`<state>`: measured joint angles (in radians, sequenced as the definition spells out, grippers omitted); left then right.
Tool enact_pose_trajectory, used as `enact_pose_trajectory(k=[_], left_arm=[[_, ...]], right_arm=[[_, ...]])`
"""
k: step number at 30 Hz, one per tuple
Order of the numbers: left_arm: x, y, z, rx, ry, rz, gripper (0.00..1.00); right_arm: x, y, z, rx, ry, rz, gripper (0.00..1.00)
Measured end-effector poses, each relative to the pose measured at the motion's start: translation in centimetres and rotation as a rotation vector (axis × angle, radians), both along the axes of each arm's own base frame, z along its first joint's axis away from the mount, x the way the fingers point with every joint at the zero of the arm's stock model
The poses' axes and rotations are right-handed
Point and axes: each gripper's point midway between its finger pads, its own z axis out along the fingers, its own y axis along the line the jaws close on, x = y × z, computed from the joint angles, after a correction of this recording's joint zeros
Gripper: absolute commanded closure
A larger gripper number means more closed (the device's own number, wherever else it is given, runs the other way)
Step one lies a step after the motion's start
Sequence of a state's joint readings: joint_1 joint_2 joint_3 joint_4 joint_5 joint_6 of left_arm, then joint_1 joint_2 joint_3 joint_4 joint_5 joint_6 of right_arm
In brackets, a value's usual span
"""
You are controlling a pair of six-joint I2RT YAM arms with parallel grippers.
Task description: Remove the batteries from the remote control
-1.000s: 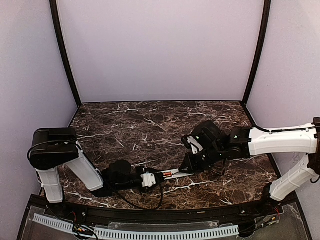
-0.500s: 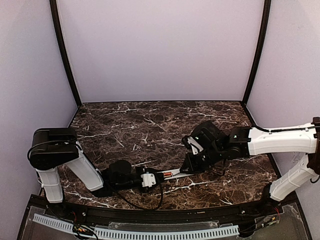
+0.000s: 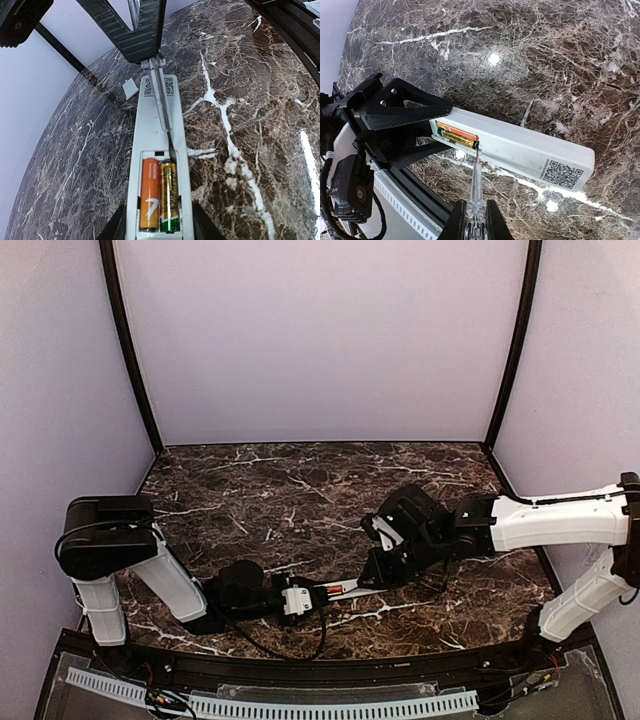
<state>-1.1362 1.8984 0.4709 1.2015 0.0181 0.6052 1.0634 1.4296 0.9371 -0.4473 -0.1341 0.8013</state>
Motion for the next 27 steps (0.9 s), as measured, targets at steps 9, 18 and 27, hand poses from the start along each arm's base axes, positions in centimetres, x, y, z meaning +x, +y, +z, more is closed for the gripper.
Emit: enact_pose_trajectory(k=[9, 18, 27], left_arm=[[0.0, 0.1, -0.3, 0.011, 0.005, 0.001, 1.0], [-0.1, 0.2, -0.6, 0.025, 0.011, 0.001, 1.0], [-0.1, 0.0, -0.6, 0.027, 0.015, -0.007, 1.0]], right_arm=[[0.2, 0.4, -0.2, -0.003, 0.001, 0.004, 1.0], [0.2, 0.6, -0.3, -0.001, 0.005, 0.008, 1.0], [0.1, 2.5, 1.0, 0.094, -0.006, 0.041, 1.0]])
